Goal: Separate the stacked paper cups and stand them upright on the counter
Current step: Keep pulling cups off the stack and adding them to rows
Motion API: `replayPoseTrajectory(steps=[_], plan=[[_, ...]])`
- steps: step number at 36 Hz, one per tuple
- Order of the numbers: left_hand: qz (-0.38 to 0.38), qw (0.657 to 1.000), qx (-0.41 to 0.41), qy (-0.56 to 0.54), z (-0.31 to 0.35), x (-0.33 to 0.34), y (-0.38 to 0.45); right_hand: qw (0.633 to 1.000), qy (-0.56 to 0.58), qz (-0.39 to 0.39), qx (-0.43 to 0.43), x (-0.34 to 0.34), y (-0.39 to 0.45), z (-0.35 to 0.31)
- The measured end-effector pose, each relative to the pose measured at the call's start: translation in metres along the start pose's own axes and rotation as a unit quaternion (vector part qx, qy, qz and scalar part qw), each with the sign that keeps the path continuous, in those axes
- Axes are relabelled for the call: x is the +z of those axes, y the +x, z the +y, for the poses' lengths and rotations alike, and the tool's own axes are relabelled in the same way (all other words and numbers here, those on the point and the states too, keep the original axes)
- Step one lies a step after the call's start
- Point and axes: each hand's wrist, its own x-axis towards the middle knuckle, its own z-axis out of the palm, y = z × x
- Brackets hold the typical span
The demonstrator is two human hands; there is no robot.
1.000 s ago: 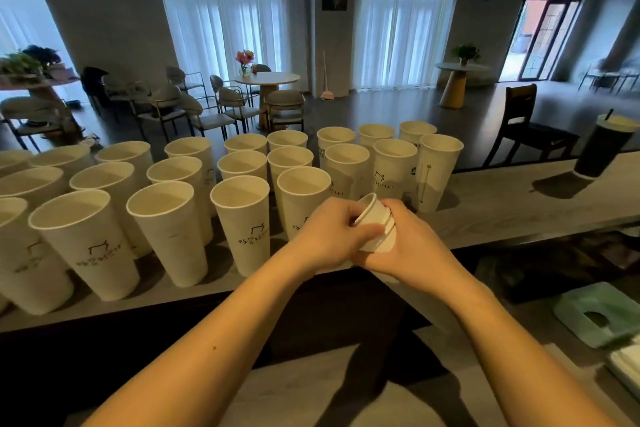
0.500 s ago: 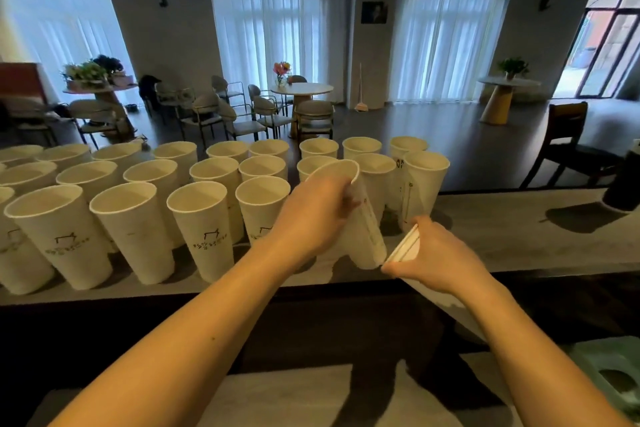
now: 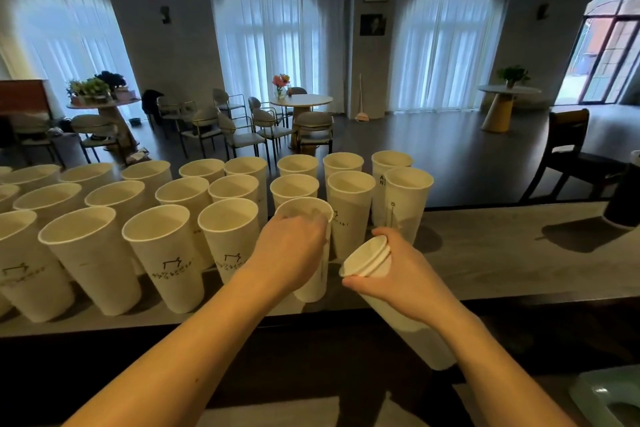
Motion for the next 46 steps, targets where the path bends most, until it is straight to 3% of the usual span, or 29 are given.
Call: replayPoseTrajectory(steps=[7, 11, 14, 17, 20, 24, 36, 40, 46], plan=[[0.044, 0.999, -0.015, -0.027, -0.002, -0.007, 0.002, 1.0, 0.021, 0.018, 0.008, -0.003, -0.005, -0.002], [0.111, 0.992, -0.013, -0.051, 0.004, -0.024, 0.003, 1.0, 0.017, 0.024, 0.01, -0.009, -0.009, -0.004], [0.127, 0.978, -0.024, -0.163, 0.02, -0.04, -0.002, 0.999, 0.026, 0.034, -0.004, -0.014, -0.012, -0.007], [0.0, 0.937, -0.038, -0.348, 0.042, -0.052, -0.004, 0.997, 0.048, 0.043, -0.034, -0.019, -0.015, -0.011], [-0.157, 0.903, -0.012, -0.399, 0.057, -0.054, -0.002, 0.997, 0.045, 0.033, -0.052, -0.02, -0.018, -0.013], [-0.202, 0.878, 0.012, -0.433, 0.064, -0.05, -0.002, 0.997, 0.025, 0.026, -0.063, -0.022, -0.023, -0.013], [-0.169, 0.89, -0.01, -0.424, 0.076, -0.04, 0.003, 0.998, 0.014, 0.045, -0.049, -0.027, -0.027, 0.0], [-0.104, 0.894, -0.038, -0.434, 0.075, -0.04, 0.011, 0.997, 0.009, 0.061, -0.042, -0.032, -0.029, 0.003], [0.023, 0.934, -0.038, -0.353, 0.065, -0.056, 0.027, 0.995, -0.061, 0.079, 0.015, -0.047, -0.026, 0.026]])
